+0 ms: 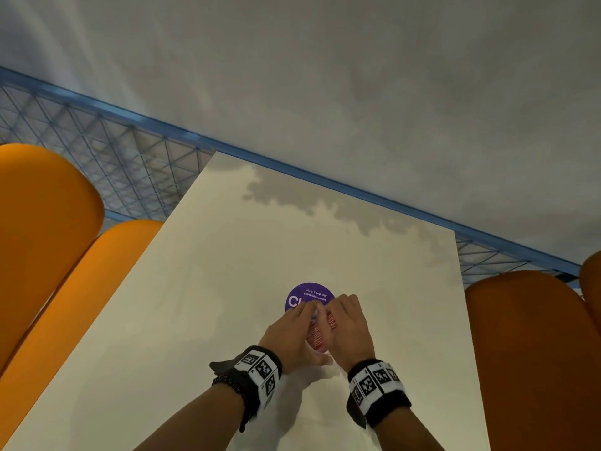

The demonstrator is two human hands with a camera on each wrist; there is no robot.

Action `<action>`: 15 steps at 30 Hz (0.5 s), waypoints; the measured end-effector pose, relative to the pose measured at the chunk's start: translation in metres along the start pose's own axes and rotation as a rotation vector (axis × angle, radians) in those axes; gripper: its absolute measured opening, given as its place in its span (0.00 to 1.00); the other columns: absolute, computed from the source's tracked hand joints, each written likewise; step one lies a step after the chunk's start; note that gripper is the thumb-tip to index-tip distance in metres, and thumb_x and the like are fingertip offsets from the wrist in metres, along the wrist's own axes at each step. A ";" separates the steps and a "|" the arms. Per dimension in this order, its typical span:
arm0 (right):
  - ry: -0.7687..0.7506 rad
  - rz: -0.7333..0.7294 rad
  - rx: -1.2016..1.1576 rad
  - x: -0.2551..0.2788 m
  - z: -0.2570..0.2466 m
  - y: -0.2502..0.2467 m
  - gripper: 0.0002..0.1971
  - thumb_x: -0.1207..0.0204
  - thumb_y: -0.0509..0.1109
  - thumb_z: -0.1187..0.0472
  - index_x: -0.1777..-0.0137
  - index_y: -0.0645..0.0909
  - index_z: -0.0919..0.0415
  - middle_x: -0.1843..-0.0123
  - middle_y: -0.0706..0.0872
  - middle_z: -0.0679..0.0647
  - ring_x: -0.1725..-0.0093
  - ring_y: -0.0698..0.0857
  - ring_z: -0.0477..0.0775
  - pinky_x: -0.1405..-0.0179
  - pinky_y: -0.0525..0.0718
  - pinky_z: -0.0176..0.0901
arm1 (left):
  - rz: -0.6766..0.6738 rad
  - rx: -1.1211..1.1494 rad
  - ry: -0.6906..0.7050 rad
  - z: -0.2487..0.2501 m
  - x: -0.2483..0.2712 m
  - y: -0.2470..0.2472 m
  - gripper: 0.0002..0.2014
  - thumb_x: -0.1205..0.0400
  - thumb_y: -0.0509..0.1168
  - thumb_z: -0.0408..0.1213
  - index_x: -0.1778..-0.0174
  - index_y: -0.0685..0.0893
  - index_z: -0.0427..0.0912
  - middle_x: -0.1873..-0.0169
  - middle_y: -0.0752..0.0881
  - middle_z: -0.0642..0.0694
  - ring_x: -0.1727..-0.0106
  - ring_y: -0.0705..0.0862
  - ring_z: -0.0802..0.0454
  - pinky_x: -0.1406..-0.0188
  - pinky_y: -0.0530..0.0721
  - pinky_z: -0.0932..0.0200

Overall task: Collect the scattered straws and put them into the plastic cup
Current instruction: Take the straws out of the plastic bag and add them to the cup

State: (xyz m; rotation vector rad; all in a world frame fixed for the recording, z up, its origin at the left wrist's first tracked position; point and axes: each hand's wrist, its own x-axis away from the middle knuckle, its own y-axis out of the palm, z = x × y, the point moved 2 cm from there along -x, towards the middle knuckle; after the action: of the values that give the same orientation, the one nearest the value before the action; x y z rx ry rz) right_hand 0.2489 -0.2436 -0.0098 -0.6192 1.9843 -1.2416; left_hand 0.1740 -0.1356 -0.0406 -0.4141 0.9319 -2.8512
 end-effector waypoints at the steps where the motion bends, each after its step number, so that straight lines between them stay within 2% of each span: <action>1: -0.012 -0.015 -0.015 -0.001 0.000 -0.001 0.05 0.22 0.62 0.58 0.55 0.77 0.58 0.61 0.81 0.52 0.57 0.76 0.51 0.56 0.80 0.43 | -0.006 -0.005 0.003 0.000 0.000 0.000 0.43 0.41 0.76 0.62 0.33 0.65 0.59 0.37 0.76 0.62 0.39 0.77 0.59 0.42 0.81 0.56; 3: 0.030 -0.083 -0.060 0.000 0.003 -0.001 0.06 0.21 0.62 0.57 0.50 0.79 0.57 0.53 0.81 0.51 0.52 0.77 0.51 0.52 0.80 0.41 | -0.015 -0.009 0.006 0.001 0.000 -0.001 0.45 0.41 0.76 0.62 0.30 0.64 0.59 0.35 0.76 0.62 0.37 0.77 0.59 0.40 0.80 0.56; 5: 0.186 -0.091 -0.101 -0.001 0.004 -0.003 0.09 0.20 0.64 0.56 0.43 0.78 0.56 0.46 0.79 0.51 0.47 0.77 0.50 0.50 0.81 0.41 | -0.016 -0.010 0.002 0.003 0.001 -0.002 0.47 0.40 0.76 0.63 0.27 0.63 0.59 0.33 0.75 0.61 0.36 0.76 0.58 0.39 0.80 0.55; 7: 0.296 -0.083 -0.070 0.000 0.001 -0.001 0.07 0.19 0.62 0.55 0.45 0.77 0.56 0.49 0.80 0.51 0.50 0.78 0.51 0.55 0.84 0.43 | -0.006 -0.021 0.003 0.003 0.002 -0.002 0.48 0.40 0.76 0.63 0.26 0.62 0.58 0.32 0.75 0.60 0.34 0.76 0.58 0.38 0.80 0.54; 11: 0.302 -0.082 0.053 0.002 -0.010 0.000 0.11 0.19 0.59 0.50 0.55 0.77 0.56 0.60 0.81 0.50 0.60 0.80 0.53 0.74 0.83 0.44 | 0.012 -0.021 0.022 0.003 0.003 -0.001 0.46 0.38 0.75 0.64 0.26 0.62 0.59 0.31 0.75 0.62 0.33 0.76 0.59 0.38 0.80 0.55; 15: 0.301 -0.091 0.102 0.000 -0.014 -0.003 0.12 0.22 0.56 0.49 0.56 0.77 0.55 0.60 0.80 0.50 0.60 0.81 0.52 0.78 0.79 0.41 | 0.018 -0.015 0.022 0.004 0.003 -0.002 0.46 0.38 0.75 0.63 0.26 0.62 0.58 0.31 0.74 0.62 0.33 0.76 0.59 0.39 0.78 0.57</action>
State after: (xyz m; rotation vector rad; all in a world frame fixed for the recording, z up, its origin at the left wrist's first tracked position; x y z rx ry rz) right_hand 0.2382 -0.2368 -0.0027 -0.4996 2.1373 -1.5583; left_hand 0.1720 -0.1371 -0.0359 -0.3749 0.9568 -2.8394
